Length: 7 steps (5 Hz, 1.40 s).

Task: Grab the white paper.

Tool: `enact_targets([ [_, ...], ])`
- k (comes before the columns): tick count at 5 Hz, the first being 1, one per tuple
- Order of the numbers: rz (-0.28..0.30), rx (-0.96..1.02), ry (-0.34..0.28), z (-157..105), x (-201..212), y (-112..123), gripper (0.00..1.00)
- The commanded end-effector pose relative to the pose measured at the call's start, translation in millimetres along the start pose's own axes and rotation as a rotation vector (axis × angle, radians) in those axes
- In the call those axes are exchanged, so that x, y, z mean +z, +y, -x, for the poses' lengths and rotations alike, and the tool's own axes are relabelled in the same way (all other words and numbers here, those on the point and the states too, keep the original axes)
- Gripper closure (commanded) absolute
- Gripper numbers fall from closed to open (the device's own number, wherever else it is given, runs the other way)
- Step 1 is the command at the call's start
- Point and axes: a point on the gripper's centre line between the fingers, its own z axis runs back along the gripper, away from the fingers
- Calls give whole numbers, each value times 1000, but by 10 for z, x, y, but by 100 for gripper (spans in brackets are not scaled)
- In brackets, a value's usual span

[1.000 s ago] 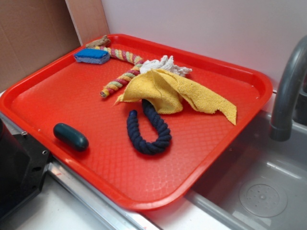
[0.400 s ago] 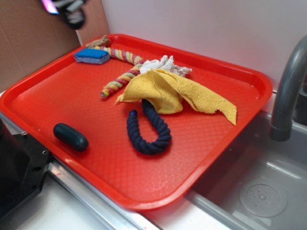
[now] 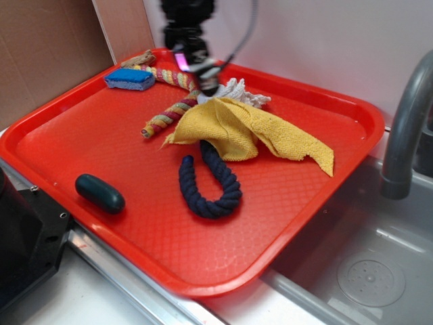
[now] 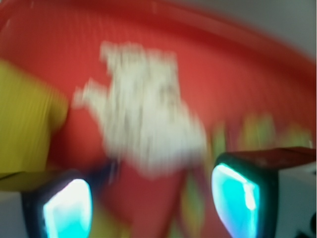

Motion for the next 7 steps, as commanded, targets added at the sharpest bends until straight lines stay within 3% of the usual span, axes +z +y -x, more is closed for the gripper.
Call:
enact_targets([
  [1,-137,-163,-161,-448,-171,-403,0],
  [2,-100,-150,-110,-318,-351,-500,0],
  [3,-105,-104,-59,-95,-453,-637,100],
  [4,-121,-64,-74,-99,-208,-620,100],
  [6,-209,134,-130,235,670,-618,100],
  [7,-283,226,-145,393,1038,-702,100],
])
